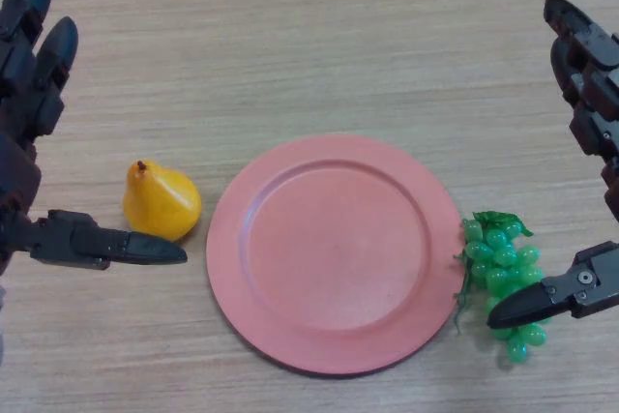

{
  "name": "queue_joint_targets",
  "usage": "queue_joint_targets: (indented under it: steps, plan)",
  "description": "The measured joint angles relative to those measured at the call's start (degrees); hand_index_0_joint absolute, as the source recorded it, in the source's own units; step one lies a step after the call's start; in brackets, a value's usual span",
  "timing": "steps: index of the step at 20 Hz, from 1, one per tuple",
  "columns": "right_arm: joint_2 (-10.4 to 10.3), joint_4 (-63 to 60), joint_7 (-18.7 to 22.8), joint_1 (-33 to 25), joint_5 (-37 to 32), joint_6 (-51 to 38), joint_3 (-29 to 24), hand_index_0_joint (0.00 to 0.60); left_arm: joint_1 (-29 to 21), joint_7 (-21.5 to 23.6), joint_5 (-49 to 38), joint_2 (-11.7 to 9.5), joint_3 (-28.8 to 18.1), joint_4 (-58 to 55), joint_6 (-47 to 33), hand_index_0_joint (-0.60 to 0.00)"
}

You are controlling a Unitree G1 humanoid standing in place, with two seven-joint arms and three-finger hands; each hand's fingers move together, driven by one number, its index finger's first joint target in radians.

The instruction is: Pick up the yellow pear and place it on the plate

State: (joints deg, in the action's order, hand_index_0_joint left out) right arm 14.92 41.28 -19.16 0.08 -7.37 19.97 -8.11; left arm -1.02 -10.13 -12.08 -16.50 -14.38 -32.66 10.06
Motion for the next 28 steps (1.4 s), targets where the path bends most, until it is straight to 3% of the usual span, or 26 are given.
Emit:
queue_joint_targets:
  steps: [8,12,18,28]
  plan:
    - [0.00,1.65,-0.01,0.07,-1.49,0.63,-0.10,0.000,-0.05,-0.04,-0.98,0.07,-0.06,1.03,-0.01,0.000]
    - [0.00,2.03,-0.01,0.87,-1.85,1.75,-0.26,0.000,-2.66,0.39,-2.75,-1.03,-0.18,7.82,-0.05,0.000]
    - [-0.28,2.96,0.48,2.77,-4.15,2.87,-3.43,0.000,-7.83,7.90,2.27,-1.48,1.62,24.17,-3.54,0.000]
    - [-0.68,3.45,-0.62,4.71,-6.71,4.10,-5.41,0.000,-11.25,10.78,6.58,-1.40,4.99,46.86,-11.67,0.000]
